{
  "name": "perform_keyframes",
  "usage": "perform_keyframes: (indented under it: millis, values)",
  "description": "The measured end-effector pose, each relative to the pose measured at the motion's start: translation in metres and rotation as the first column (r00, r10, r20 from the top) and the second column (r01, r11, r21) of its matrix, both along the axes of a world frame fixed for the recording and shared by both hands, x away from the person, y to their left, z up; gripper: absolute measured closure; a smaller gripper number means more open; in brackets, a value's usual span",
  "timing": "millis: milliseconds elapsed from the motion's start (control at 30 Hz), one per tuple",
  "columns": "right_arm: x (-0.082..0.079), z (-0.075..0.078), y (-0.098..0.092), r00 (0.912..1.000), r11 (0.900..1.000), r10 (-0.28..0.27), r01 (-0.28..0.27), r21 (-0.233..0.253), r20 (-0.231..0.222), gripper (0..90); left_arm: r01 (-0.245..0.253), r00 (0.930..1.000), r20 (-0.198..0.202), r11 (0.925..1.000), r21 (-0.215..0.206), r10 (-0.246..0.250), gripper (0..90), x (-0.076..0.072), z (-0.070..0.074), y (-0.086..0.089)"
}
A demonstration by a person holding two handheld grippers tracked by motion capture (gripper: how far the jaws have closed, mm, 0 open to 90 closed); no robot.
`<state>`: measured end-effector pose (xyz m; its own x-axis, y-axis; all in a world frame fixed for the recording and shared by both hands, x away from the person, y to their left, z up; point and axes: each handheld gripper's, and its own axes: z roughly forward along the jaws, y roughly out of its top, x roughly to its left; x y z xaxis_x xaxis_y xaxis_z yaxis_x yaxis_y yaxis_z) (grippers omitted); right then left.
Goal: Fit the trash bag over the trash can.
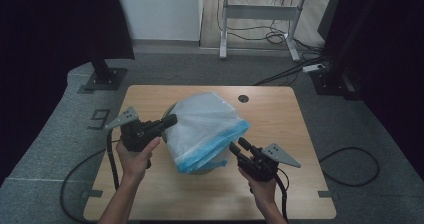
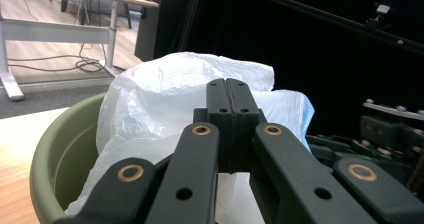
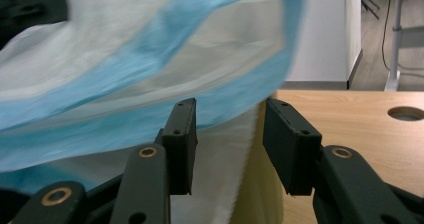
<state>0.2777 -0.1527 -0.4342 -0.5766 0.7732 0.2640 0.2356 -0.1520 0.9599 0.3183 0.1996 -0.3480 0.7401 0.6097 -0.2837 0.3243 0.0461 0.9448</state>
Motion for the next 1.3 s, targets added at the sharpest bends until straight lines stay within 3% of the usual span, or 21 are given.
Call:
perform_keyframes:
  millis: [167,267,367,567,1067,1300]
  values:
    - [-0.018,-0.004,0.011,0.9991,0.998,0.003,-0.001,-0.062,0.042,54.6,-0.003,1.0000,0.000,1.0000,0.005,0.003,89.9,0.000,0.001,-0.001]
    - [-0.024,-0.008,0.016,0.9984,0.998,0.057,-0.057,-0.017,-0.004,54.5,-0.006,1.0000,-0.001,1.0000,0.006,0.006,89.9,-0.001,0.001,-0.001]
    - [-0.028,-0.010,0.021,0.9962,0.996,0.085,-0.085,0.006,-0.014,54.4,-0.009,1.0000,0.001,0.9999,0.009,0.009,89.9,-0.001,0.001,-0.002]
    - [-0.032,-0.009,0.031,0.9941,0.994,0.108,-0.108,-0.014,-0.001,52.1,-0.009,1.0000,0.000,0.9999,0.012,0.009,90.0,-0.002,0.000,-0.003]
    - [-0.035,-0.012,0.050,0.9851,0.985,0.170,-0.171,-0.028,-0.022,48.6,-0.011,0.9999,0.009,0.9998,0.019,0.011,90.0,-0.002,0.000,-0.007]
    - [-0.034,-0.012,0.053,0.9823,0.983,0.184,-0.185,-0.014,-0.033,47.9,-0.011,0.9999,0.013,0.9998,0.018,0.011,89.9,-0.003,0.001,-0.007]
